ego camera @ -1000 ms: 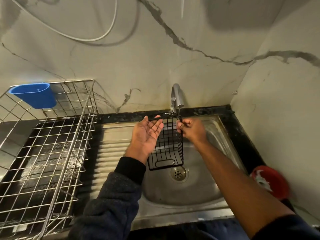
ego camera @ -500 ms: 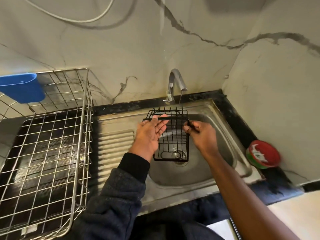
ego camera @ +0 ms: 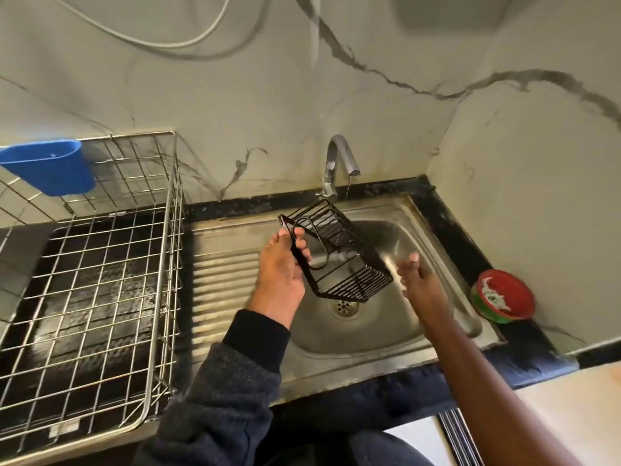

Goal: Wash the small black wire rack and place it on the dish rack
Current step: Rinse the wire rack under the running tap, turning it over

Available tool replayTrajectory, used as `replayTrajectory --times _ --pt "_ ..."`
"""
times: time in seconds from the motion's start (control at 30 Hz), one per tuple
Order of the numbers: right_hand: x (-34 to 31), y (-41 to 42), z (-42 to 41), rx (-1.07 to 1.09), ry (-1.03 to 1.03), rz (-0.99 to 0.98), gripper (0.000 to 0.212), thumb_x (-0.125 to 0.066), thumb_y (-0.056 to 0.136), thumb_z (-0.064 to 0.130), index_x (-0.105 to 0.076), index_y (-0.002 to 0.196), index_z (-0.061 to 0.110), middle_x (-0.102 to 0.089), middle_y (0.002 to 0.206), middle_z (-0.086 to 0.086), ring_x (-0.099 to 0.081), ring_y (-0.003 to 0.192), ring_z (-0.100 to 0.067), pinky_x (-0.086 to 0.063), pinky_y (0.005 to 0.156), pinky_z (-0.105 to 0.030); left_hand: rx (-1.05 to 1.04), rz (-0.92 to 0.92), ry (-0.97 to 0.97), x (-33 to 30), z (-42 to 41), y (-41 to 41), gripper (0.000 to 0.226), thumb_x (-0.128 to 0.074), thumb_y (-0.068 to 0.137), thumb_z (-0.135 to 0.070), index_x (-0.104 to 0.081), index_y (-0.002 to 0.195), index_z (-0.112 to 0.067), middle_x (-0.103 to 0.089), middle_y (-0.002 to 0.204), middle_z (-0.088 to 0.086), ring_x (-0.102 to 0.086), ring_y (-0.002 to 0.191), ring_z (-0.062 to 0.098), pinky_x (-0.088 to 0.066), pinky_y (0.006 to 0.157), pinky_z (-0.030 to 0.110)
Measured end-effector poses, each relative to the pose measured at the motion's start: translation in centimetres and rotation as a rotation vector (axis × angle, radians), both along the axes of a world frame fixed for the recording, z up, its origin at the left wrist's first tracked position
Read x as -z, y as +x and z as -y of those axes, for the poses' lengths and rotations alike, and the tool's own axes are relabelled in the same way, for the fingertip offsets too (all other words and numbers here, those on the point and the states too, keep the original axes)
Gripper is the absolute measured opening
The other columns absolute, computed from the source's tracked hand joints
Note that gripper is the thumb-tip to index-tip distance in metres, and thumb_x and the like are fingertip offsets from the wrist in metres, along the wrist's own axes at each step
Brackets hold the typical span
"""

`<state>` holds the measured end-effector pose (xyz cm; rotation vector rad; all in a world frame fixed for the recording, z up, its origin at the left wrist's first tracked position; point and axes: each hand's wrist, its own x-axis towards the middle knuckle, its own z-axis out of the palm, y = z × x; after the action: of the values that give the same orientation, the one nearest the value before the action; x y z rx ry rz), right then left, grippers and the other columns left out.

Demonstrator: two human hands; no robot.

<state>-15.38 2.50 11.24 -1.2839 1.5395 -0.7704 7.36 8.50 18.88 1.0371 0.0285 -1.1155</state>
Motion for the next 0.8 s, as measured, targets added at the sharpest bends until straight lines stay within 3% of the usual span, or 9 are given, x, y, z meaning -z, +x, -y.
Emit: replayTrajectory --times 0.03,0.1,0.27,0.4,0.5,0.57,0.6,0.67,0.8 --pt "0.0 0.2 0.4 -0.018 0.096 0.013 0.112 -0.026 0.06 0.103 -0.067 0.123 0.02 -0.066 0.128 -0.012 -0.06 0.117 -0.026 -0.046 0.106 -0.055 0.02 0.017 -0.006 -0.1 -0.3 0.3 0.021 -0.038 0.111 -0.015 -0.051 0.094 -0.018 -0.057 0.069 -0.004 -0.044 0.047 0.005 -0.037 0.047 0.021" --pt "-0.3 0.6 0.7 -0.039 0.248 0.147 0.1 -0.028 0.069 0.093 -0.065 0.122 0.016 -0.066 0.125 -0.016 -0.059 0.121 -0.032 -0.045 0.106 -0.055 0.064 0.05 -0.024 -0.3 -1.3 0.9 0.026 -0.038 0.111 -0.02 -0.055 0.091 -0.018 -0.053 0.06 -0.007 -0.04 0.043 0.005 -0.034 0.044 0.02" --pt "-1.1 0.8 0.8 -0.114 0.383 0.377 0.06 -0.057 0.088 0.064 -0.065 0.118 0.013 -0.07 0.109 -0.01 -0.062 0.087 -0.019 -0.05 0.075 -0.032 0.128 0.097 -0.073 -0.8 -2.9 2.4 0.036 -0.037 0.111 -0.025 -0.06 0.085 -0.017 -0.046 0.05 -0.01 -0.039 0.039 0.003 -0.035 0.042 0.017" --pt "-1.1 1.4 1.6 -0.045 0.399 0.454 0.042 -0.075 0.084 0.042 -0.067 0.111 0.011 -0.065 0.088 -0.003 -0.056 0.071 -0.011 -0.044 0.063 -0.025 0.081 0.153 -0.013 -1.3 -3.2 1.7 0.035 -0.039 0.111 -0.022 -0.063 0.086 -0.014 -0.054 0.059 -0.005 -0.045 0.043 0.004 -0.039 0.044 0.017" --pt "-1.1 1.2 2.2 0.008 0.347 0.387 0.017 -0.074 0.09 0.025 -0.068 0.1 0.012 -0.06 0.079 0.0 -0.05 0.064 -0.008 -0.038 0.055 -0.022 0.043 0.394 0.131 -1.2 -3.3 1.2 0.026 -0.038 0.111 -0.019 -0.059 0.097 -0.014 -0.07 0.075 0.004 -0.057 0.056 0.01 -0.044 0.042 0.015" --pt "-1.2 1.0 2.8 0.045 0.289 0.383 0.005 -0.068 0.095 0.021 -0.067 0.095 0.016 -0.06 0.077 0.0 -0.049 0.061 -0.006 -0.037 0.051 -0.02 0.06 0.51 0.208 -0.6 -3.2 0.9 0.018 -0.042 0.11 -0.024 -0.049 0.125 -0.016 -0.072 0.106 0.012 -0.068 0.083 0.018 -0.055 0.057 0.019" --pt "-1.2 0.9 3.1 0.058 0.25 0.384 0.004 -0.065 0.097 0.02 -0.066 0.094 0.017 -0.061 0.078 -0.001 -0.049 0.06 -0.007 -0.038 0.05 -0.019 0.091 0.532 0.232 -0.1 -3.2 0.5 0.032 -0.044 0.11 -0.03 -0.037 0.138 -0.017 -0.063 0.125 0.013 -0.066 0.104 0.022 -0.057 0.076 0.024" --pt "-1.5 1.0 3.7 0.086 0.167 0.351 0.006 -0.061 0.1 0.02 -0.066 0.1 0.016 -0.066 0.085 -0.006 -0.055 0.066 -0.01 -0.044 0.052 -0.02 0.174 0.569 0.241 1.1 -3.1 -0.6 0.044 -0.043 0.108 -0.043 -0.024 0.139 -0.018 -0.043 0.136 0.007 -0.047 0.132 0.025 -0.039 0.104 0.032" --pt "-2.5 1.0 4.4 0.08 0.01 0.201 0.016 -0.054 0.103 0.022 -0.065 0.112 0.015 -0.069 0.099 -0.006 -0.064 0.086 -0.016 -0.051 0.066 -0.026 0.312 0.459 0.221 3.9 -2.9 -2.2 0.099 -0.058 0.076 -0.085 -0.043 0.146 -0.016 -0.053 0.149 0.007 -0.047 0.139 0.027 -0.032 0.12 0.053"
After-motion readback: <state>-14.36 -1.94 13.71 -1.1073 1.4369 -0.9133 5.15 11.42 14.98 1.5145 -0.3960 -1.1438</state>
